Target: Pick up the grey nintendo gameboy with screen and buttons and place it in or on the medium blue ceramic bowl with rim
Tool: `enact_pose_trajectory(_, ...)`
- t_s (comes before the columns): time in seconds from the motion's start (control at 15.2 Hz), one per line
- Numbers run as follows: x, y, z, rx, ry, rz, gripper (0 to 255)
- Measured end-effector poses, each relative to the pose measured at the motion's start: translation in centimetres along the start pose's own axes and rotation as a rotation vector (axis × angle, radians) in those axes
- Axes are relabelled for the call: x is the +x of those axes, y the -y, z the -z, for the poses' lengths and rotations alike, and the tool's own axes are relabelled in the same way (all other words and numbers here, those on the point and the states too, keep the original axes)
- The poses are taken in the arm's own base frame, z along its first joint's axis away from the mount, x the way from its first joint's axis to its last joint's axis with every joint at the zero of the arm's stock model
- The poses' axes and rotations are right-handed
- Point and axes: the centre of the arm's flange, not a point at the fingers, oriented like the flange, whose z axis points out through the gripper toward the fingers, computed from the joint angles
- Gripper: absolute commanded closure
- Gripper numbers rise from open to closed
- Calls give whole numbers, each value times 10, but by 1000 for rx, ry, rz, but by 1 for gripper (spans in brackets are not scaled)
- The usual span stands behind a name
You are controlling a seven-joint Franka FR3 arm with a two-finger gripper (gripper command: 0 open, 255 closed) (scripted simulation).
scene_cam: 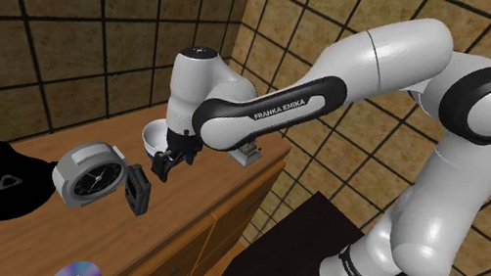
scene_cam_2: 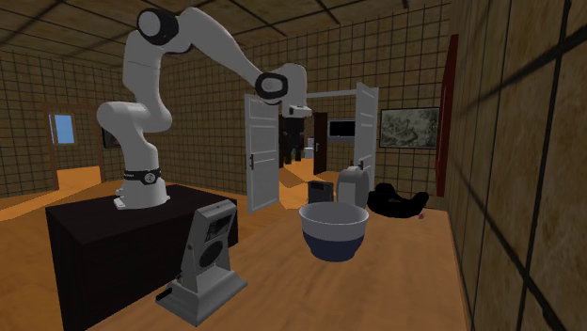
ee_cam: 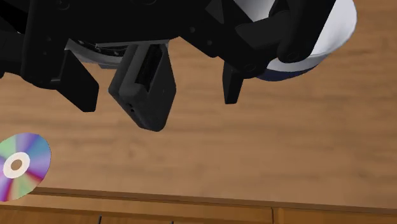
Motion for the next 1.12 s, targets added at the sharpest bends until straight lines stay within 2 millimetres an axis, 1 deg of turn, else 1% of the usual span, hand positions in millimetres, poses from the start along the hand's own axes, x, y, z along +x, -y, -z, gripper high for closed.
enact_pose_trajectory(0.26,30,31,-35,-16,-2,17,0)
enact_pose_trajectory(0.4,45,48,-49,-24,-4,26,0)
enact_pose_trajectory(0.46,47,53,-55,-27,-4,28,0)
enact_pose_trajectory(0.66,51,58,-71,-30,-5,31,0)
enact_pose_trajectory(0.92,52,58,-93,-31,-5,31,0)
enact_pose_trajectory(1.12,53,58,-100,-31,-5,31,0)
